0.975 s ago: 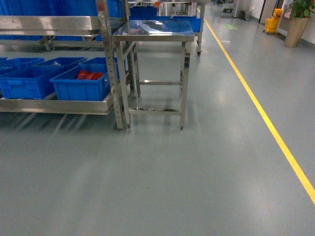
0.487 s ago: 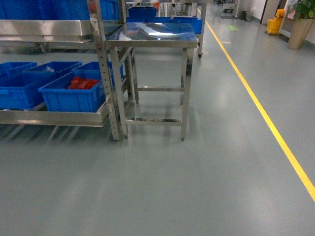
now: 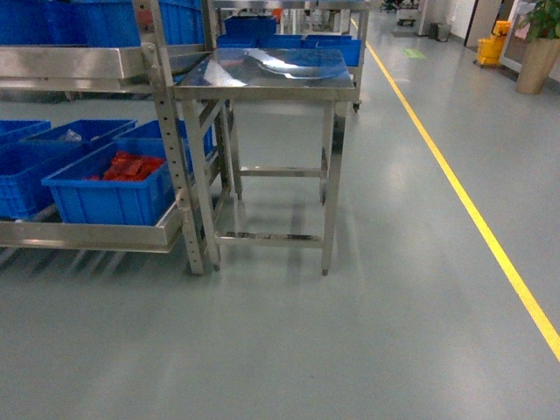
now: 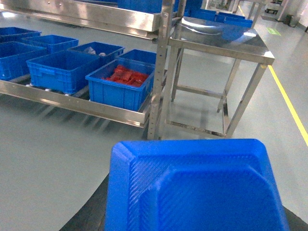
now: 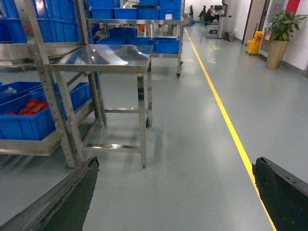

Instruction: Pick blue part to blue bin on bottom shelf

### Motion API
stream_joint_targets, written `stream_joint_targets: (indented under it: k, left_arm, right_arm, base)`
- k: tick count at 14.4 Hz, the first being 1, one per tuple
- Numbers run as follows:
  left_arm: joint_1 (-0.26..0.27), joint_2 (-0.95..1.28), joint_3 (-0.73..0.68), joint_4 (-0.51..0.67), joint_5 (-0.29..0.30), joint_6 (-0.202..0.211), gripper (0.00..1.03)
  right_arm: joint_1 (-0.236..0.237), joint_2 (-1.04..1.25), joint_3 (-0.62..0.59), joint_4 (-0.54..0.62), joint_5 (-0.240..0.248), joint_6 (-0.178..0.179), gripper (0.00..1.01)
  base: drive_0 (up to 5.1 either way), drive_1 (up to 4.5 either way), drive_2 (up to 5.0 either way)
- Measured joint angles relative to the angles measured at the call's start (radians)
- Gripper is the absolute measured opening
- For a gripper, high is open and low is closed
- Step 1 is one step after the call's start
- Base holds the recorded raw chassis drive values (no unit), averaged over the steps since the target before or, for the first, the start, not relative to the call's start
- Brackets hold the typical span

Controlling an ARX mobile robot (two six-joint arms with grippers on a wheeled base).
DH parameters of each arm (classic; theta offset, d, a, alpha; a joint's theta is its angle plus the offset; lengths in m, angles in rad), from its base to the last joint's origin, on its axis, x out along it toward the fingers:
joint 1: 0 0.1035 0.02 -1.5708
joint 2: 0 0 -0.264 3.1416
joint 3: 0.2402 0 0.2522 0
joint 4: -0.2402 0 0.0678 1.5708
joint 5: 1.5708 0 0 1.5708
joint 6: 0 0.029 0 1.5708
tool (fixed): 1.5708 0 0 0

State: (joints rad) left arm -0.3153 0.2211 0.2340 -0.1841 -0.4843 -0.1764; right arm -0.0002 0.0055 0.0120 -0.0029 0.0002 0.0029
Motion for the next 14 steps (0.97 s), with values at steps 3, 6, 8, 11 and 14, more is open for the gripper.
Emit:
stream_joint_targets:
  k: [3, 6, 8, 11, 14]
  left_arm:
    - [0.0, 0.0, 0.0, -0.001, 0.001, 0.0, 0.43]
    - [0.0, 0.002, 0.0, -0.003, 0.003, 0.0, 0.43]
    - [0.0, 0.001, 0.0, -0.002, 0.001, 0.0, 0.43]
    - [0.0, 0.002, 0.0, -0.002, 0.002, 0.0, 0.43]
    - [0.0, 0.0, 0.0, 0.0, 0.002, 0.0, 0.43]
  right_arm:
    - [0.0, 0.0, 0.0, -0.001, 0.0, 0.0, 0.98]
    - [0.0, 0.0, 0.0, -0.002, 0.0, 0.0, 0.98]
    - [0.0, 0.0, 0.0, 0.004, 0.0, 0.0, 0.98]
    - [0.0, 0.0, 0.0, -0.003, 0.0, 0.0, 0.98]
    - [0.0, 0.0, 0.0, -0.004, 0.0, 0.0, 0.98]
  base:
    - [0.0, 4.17, -4.1]
    - [0.1, 4.21, -4.1]
    - [0.0, 4.17, -4.1]
    - [0.1, 4.2, -4.1]
    - [0.0, 4.17, -4.1]
